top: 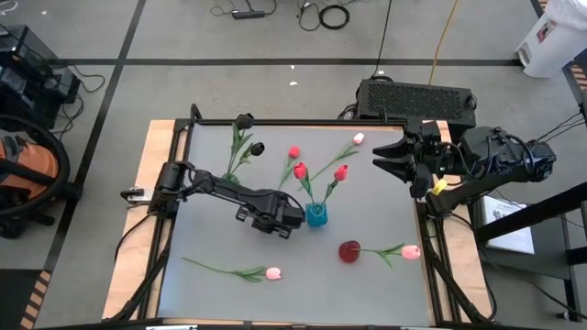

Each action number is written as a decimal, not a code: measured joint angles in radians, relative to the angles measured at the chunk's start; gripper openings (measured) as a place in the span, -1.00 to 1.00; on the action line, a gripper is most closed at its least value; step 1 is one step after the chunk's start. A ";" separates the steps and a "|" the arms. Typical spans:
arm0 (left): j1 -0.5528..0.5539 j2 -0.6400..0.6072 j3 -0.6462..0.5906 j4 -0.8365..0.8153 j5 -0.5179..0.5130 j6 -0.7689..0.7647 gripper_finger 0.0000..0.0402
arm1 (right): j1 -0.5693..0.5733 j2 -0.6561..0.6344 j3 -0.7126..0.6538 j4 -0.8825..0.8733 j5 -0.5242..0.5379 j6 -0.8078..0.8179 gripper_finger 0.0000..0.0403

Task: Sort flowers into vase by color
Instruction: Put the red tulip into the blue vase

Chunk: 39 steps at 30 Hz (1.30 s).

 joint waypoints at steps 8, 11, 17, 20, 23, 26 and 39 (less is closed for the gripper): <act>-0.013 -0.112 0.003 -0.015 -0.066 -0.049 -1.00 | 0.000 0.000 0.000 -0.012 0.000 -0.012 -0.15; -0.021 -0.157 0.003 -0.015 -0.084 -0.053 -1.00 | 0.000 0.000 0.000 -0.025 0.000 -0.012 -0.15; -0.028 -0.239 0.003 -0.015 -0.112 -0.053 -1.00 | 0.000 0.000 0.000 -0.029 0.000 -0.025 -0.15; -0.033 -0.271 0.004 -0.016 -0.124 -0.051 -1.00 | 0.000 0.000 0.000 -0.029 0.000 -0.034 -0.15; -0.038 -0.299 0.004 -0.015 -0.145 -0.051 -1.00 | 0.000 0.000 0.000 -0.029 0.000 -0.034 -0.15; -0.041 -0.328 0.004 -0.015 -0.183 -0.051 -1.00 | 0.000 0.002 0.000 -0.029 0.001 -0.034 -0.15; -0.047 -0.425 0.084 -0.012 -0.326 0.033 -1.00 | 0.000 0.047 0.000 -0.028 0.004 -0.038 -0.15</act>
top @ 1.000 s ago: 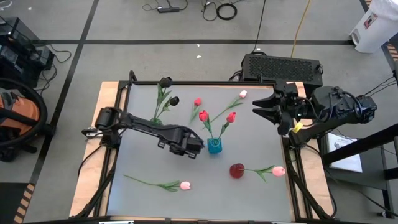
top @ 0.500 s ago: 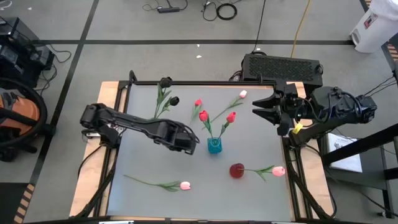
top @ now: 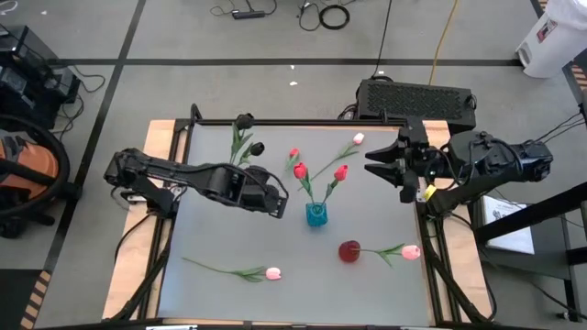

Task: Sort flowers into vase by color
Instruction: Put the red tulip into the blue vase

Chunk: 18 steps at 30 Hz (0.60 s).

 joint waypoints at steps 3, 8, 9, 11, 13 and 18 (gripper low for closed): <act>0.003 0.002 0.059 -0.004 -0.042 0.043 -1.00 | 0.000 0.012 0.000 0.001 0.000 0.001 -0.15; 0.017 0.002 0.121 -0.006 -0.094 0.074 -1.00 | 0.000 0.021 0.000 0.013 0.013 0.000 -0.15; 0.019 0.002 0.127 -0.006 -0.105 0.080 -1.00 | 0.000 0.020 0.000 0.017 0.022 0.000 -0.15; 0.024 0.002 0.139 -0.009 -0.122 0.097 -1.00 | 0.000 0.017 0.000 0.018 0.025 -0.003 -0.15; 0.030 0.002 0.147 -0.010 -0.123 0.109 -1.00 | 0.000 0.017 0.000 0.019 0.024 -0.003 -0.15; 0.043 0.002 0.177 -0.011 -0.149 0.145 -1.00 | 0.000 0.017 0.000 0.020 0.019 0.010 -0.15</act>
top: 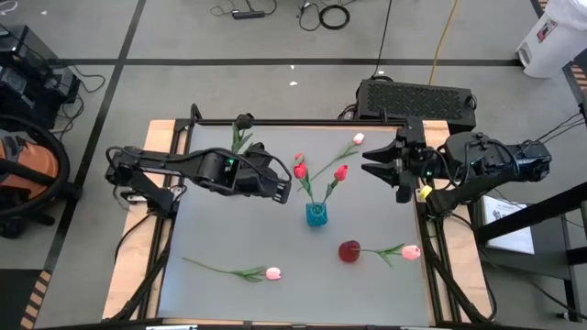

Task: Sort flowers into vase by color
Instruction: Put the red tulip into the blue vase

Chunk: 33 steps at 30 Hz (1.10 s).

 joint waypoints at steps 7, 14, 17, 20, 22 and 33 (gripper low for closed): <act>0.028 0.000 0.083 0.001 -0.037 0.086 -1.00 | 0.000 0.000 0.000 0.002 -0.001 0.002 -0.15; 0.074 0.000 0.157 0.007 -0.065 0.192 -1.00 | 0.000 0.000 0.000 0.002 -0.002 0.003 -0.15; 0.093 0.000 0.174 0.018 -0.067 0.229 -1.00 | 0.000 0.000 0.000 0.002 -0.002 0.005 -0.15; 0.110 0.001 0.190 0.022 -0.066 0.257 -1.00 | 0.000 0.003 0.000 0.002 -0.002 0.005 -0.15; 0.118 0.001 0.196 0.039 -0.066 0.279 -1.00 | 0.000 0.004 0.000 0.002 -0.002 0.005 -0.15; 0.131 0.001 0.210 0.069 -0.069 0.328 -1.00 | 0.000 0.023 0.000 0.001 -0.002 -0.006 -0.15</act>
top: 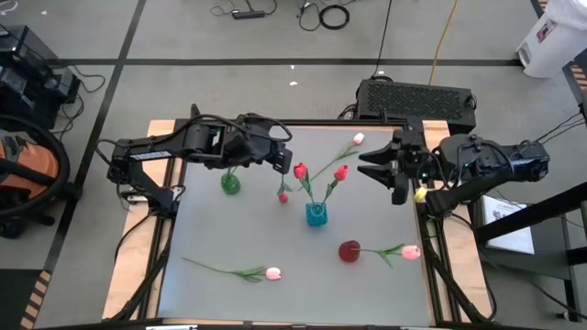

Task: Sort flowers into vase by color
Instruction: Put the red tulip into the blue vase

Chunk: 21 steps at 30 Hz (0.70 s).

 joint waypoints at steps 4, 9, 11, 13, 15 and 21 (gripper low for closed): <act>0.000 0.000 0.000 0.013 -0.002 0.003 -1.00 | 0.000 0.008 0.000 0.000 0.000 -0.003 -0.15; 0.000 0.000 0.000 0.033 -0.012 0.028 -1.00 | 0.000 0.019 0.000 0.000 0.000 -0.004 -0.15; 0.000 0.000 0.000 0.040 -0.018 0.041 -1.00 | 0.000 0.022 0.000 0.000 0.000 -0.004 -0.15; 0.000 0.000 0.001 0.051 -0.023 0.053 -1.00 | 0.000 0.023 0.000 0.000 0.000 -0.004 -0.15; 0.005 0.000 0.013 0.047 -0.025 0.066 -1.00 | 0.000 0.023 0.000 0.000 0.000 -0.004 -0.15; 0.038 0.000 0.051 0.048 -0.037 0.111 -1.00 | 0.000 0.024 0.000 0.003 0.000 0.002 -0.15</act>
